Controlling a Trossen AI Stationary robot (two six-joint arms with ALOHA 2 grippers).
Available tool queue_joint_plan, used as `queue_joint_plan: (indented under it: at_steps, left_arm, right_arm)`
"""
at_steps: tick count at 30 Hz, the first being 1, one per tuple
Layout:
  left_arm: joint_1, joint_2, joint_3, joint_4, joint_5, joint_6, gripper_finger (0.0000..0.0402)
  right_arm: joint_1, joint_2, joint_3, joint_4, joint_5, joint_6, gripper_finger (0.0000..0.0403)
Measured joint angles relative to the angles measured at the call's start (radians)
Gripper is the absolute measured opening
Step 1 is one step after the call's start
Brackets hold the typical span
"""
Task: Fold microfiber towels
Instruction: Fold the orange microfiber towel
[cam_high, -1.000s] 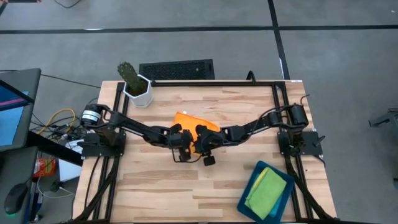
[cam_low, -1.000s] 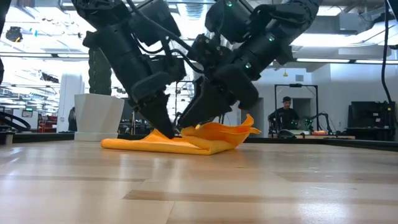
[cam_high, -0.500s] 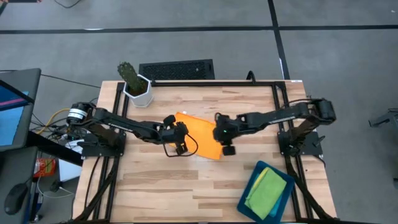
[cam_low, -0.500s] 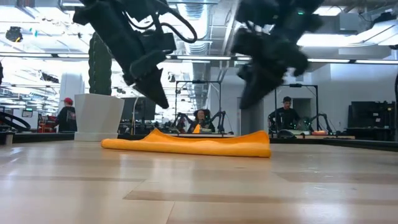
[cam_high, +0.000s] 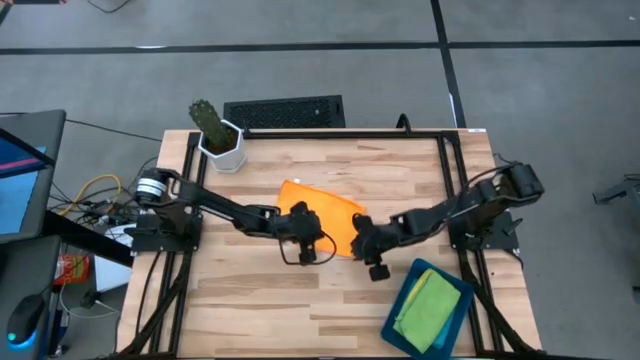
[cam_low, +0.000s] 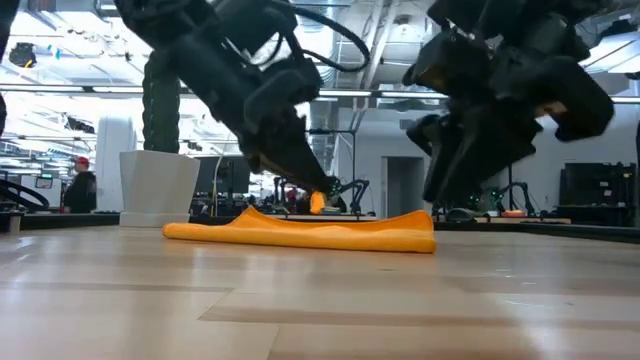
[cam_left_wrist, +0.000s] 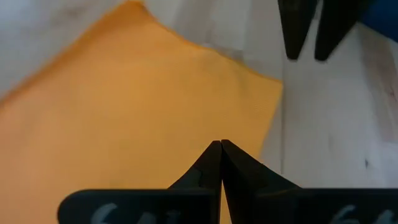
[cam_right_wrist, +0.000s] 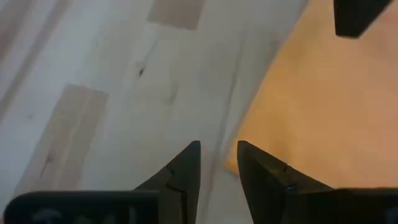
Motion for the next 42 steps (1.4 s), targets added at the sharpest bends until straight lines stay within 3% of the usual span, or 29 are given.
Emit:
queue_joint_plan:
  at_steps: [10, 18, 24, 36, 42]
  left_arm:
    - [0.001, 0.083, 0.0, 0.023, 0.033, 0.003, 0.0]
    - [0.001, 0.083, 0.0, 0.005, 0.044, 0.013, 0.0]
    - [0.001, 0.083, 0.0, 0.002, 0.043, 0.013, 0.0]
    - [0.001, 0.083, 0.0, -0.015, 0.043, 0.015, 0.0]
    - [0.001, 0.083, 0.0, -0.015, 0.043, 0.038, 0.0]
  right_arm:
    - [0.039, 0.182, 0.011, 0.12, 0.025, 0.119, 0.0128]
    - [0.048, 0.09, 0.025, 0.036, 0.035, 0.171, 0.0128]
    - [0.043, 0.051, 0.025, 0.038, 0.15, 0.114, 0.0128]
    - [0.041, 0.19, 0.029, 0.064, 0.105, 0.116, 0.0127]
    - [0.031, 0.17, 0.028, 0.034, 0.127, 0.152, 0.0074]
